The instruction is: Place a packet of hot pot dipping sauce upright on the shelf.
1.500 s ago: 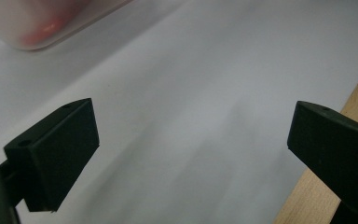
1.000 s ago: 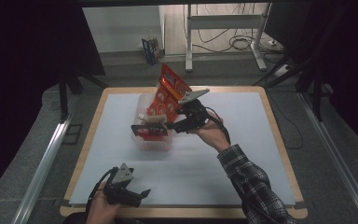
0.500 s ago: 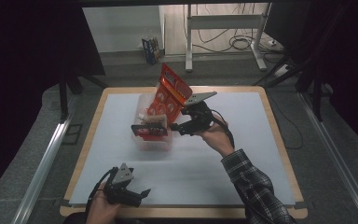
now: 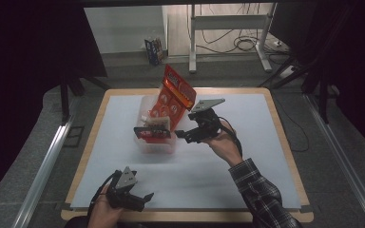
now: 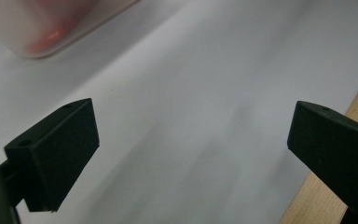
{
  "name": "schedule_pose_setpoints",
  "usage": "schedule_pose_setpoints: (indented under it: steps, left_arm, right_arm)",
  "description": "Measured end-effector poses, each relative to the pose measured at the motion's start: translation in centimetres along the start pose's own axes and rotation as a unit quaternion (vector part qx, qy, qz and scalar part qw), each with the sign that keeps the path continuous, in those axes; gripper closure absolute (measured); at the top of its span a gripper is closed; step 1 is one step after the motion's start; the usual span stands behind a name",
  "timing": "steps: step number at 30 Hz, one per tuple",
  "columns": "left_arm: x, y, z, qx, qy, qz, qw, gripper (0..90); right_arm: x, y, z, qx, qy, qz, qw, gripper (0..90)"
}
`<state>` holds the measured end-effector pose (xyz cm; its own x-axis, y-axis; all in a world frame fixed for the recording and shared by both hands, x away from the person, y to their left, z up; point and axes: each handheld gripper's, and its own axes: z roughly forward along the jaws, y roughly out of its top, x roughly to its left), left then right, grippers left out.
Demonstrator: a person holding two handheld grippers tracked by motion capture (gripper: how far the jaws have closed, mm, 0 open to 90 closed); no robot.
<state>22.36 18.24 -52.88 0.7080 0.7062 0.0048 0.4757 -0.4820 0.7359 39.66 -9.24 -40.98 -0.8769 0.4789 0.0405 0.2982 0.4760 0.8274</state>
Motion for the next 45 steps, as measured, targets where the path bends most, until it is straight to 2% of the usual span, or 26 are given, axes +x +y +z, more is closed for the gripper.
schedule_pose_setpoints:
  steps: [8,24,29,35,40,45]
  left_arm:
    - [0.0,0.0,-0.1,-0.006,0.001,-0.002,1.0000,1.7]
    - [-0.1,0.1,-0.2,-0.013,0.004,0.003,0.9999,1.8]
    - [-0.1,0.1,-0.4,-0.019,0.003,0.007,0.9998,1.7]
    - [0.0,0.0,-0.5,-0.028,0.002,0.001,0.9996,0.9]
    - [0.0,0.0,-0.5,-0.027,0.013,0.005,0.9996,0.0]
    - [0.1,-0.1,-0.6,-0.035,0.015,0.003,0.9993,0.0]
  right_arm:
    - [0.6,-0.7,-0.3,-0.005,0.000,-0.003,1.0000,10.3]
    - [1.3,-2.1,-1.5,-0.016,0.006,0.009,0.9998,8.4]
    - [1.6,-2.5,-1.8,-0.018,0.000,0.003,0.9998,7.6]
    - [1.9,-3.0,-1.9,-0.015,0.003,0.001,0.9999,6.4]
    - [2.2,-3.1,-1.9,-0.015,0.003,-0.001,0.9999,5.2]
    - [2.4,-3.5,-1.9,-0.009,-0.002,-0.007,0.9999,3.8]
